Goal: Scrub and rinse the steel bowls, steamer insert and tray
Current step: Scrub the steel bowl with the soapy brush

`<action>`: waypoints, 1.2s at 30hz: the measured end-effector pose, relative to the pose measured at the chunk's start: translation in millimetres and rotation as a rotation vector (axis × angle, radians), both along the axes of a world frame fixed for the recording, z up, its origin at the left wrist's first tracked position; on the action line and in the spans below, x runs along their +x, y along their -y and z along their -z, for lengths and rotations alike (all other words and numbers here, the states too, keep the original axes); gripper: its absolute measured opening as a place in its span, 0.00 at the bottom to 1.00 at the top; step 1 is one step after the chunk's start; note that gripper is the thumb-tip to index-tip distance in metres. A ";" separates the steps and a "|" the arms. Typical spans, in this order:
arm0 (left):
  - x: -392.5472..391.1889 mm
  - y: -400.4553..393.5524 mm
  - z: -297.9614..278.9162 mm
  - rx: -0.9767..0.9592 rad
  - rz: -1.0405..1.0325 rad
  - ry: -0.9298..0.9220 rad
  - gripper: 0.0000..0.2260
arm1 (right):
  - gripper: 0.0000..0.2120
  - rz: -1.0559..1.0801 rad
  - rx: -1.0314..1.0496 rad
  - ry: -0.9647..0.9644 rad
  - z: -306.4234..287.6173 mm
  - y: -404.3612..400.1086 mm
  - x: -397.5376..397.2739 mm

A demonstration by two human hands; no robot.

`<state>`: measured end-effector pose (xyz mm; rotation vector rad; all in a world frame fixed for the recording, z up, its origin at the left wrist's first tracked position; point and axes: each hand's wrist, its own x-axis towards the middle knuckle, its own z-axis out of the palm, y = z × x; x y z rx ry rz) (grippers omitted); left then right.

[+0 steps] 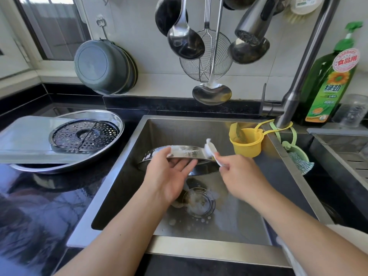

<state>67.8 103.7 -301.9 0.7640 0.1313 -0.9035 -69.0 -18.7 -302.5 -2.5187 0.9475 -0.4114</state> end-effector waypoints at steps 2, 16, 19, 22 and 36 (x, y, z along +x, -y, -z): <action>-4.9 1.1 -2.6 -0.007 0.047 -0.002 0.07 | 0.23 -0.081 0.027 0.068 0.1 -12.5 6.6; -9.8 3.0 2.9 0.177 0.122 0.123 0.10 | 0.22 -0.187 0.096 0.058 0.3 -22.4 13.5; 1.4 0.7 8.4 0.184 0.023 0.090 0.11 | 0.24 -0.142 0.028 -0.042 2.3 -15.9 11.7; 15.9 -0.4 11.6 0.088 -0.093 0.021 0.15 | 0.24 -0.006 0.037 -0.143 0.6 2.8 1.8; 2.9 0.8 4.5 0.036 0.123 -0.010 0.24 | 0.23 -0.142 -0.070 -0.030 0.9 -25.8 8.6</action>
